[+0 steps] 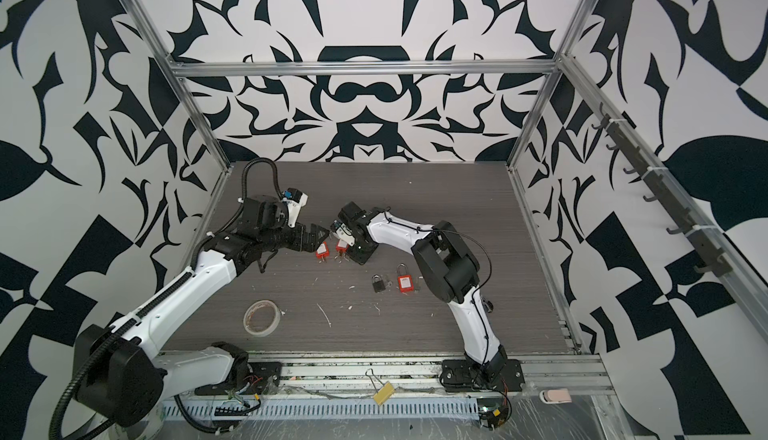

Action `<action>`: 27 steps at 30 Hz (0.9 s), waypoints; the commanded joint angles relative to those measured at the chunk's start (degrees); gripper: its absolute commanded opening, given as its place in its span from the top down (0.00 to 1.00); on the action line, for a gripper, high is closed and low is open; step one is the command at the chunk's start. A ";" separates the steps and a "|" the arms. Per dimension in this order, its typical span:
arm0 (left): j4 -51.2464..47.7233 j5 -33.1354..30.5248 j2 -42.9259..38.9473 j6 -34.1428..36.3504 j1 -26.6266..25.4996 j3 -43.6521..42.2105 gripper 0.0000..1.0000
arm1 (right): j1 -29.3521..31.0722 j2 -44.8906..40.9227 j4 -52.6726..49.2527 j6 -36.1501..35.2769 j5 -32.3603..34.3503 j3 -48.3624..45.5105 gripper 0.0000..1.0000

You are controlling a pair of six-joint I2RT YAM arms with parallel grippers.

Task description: Lock with the key

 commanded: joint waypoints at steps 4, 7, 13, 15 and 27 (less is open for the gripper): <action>-1.33 0.20 -0.56 1.18 0.55 0.89 0.01 | 0.26 -5.42 1.76 -3.03 -2.72 -3.61 0.76; -2.35 1.53 -0.28 2.81 0.97 1.06 0.01 | 0.26 -10.54 5.24 -6.44 -5.74 -7.36 0.79; -4.60 10.36 0.38 8.46 1.00 -0.12 0.04 | 0.22 -22.20 11.94 -13.47 -10.32 -17.58 0.83; -4.35 16.17 0.58 10.58 1.00 -1.01 0.11 | 0.15 -25.88 12.48 -14.89 -10.21 -19.99 0.84; -1.51 38.76 6.87 9.90 0.91 -0.52 0.35 | 0.18 -41.97 14.47 -16.82 -9.54 -27.92 0.86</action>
